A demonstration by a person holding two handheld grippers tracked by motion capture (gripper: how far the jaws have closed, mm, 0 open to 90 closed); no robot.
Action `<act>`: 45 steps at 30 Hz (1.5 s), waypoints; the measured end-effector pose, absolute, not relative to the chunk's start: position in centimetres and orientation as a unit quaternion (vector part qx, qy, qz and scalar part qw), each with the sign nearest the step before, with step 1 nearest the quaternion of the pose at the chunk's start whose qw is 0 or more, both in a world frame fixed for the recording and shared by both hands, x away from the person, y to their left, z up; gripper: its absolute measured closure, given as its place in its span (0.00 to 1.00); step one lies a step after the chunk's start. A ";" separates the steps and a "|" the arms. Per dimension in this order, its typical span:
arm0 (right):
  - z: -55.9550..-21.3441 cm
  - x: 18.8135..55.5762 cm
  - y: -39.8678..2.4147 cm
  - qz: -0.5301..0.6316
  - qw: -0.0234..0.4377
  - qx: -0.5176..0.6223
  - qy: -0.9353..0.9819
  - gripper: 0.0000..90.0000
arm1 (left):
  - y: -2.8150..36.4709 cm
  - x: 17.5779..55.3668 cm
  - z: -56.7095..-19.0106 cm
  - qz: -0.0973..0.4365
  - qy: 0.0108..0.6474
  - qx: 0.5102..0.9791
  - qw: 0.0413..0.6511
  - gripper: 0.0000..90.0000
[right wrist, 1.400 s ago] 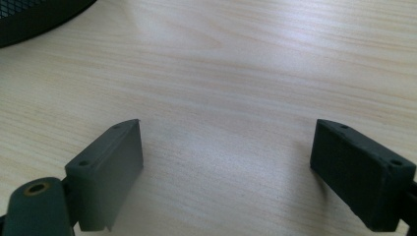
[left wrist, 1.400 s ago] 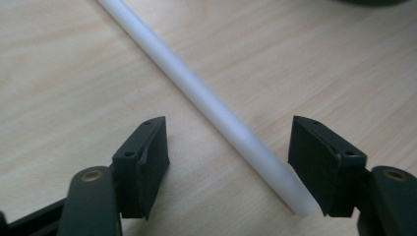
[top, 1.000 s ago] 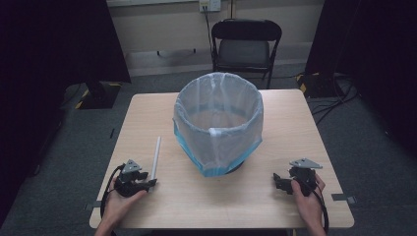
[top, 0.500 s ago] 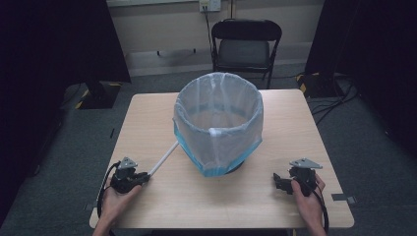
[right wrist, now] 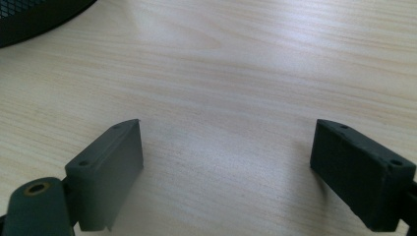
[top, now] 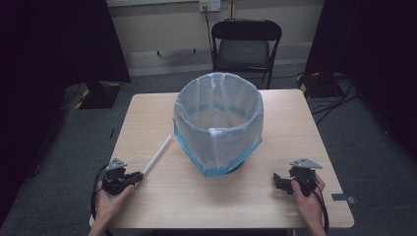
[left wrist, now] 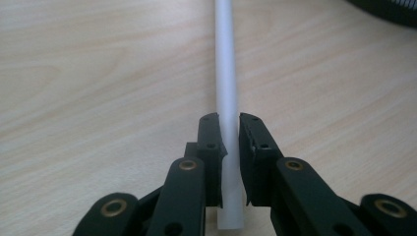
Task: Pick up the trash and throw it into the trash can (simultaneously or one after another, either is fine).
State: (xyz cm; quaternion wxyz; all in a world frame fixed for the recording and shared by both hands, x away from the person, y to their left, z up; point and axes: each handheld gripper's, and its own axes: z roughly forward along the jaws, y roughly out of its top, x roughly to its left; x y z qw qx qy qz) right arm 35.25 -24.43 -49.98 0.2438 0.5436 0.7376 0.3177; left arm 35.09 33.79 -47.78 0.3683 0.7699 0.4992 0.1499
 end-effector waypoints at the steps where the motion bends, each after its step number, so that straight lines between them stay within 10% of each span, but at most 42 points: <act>1: -50.0 35.2 -24.4 0.318 0.244 0.544 0.738 0.13 | 34.0 35.1 -47.6 0.153 0.500 0.766 0.373 0.89; 45: -50.0 35.3 -24.4 0.318 0.244 0.544 0.738 0.13 | 33.9 36.9 -40.5 0.209 0.468 0.678 0.527 0.90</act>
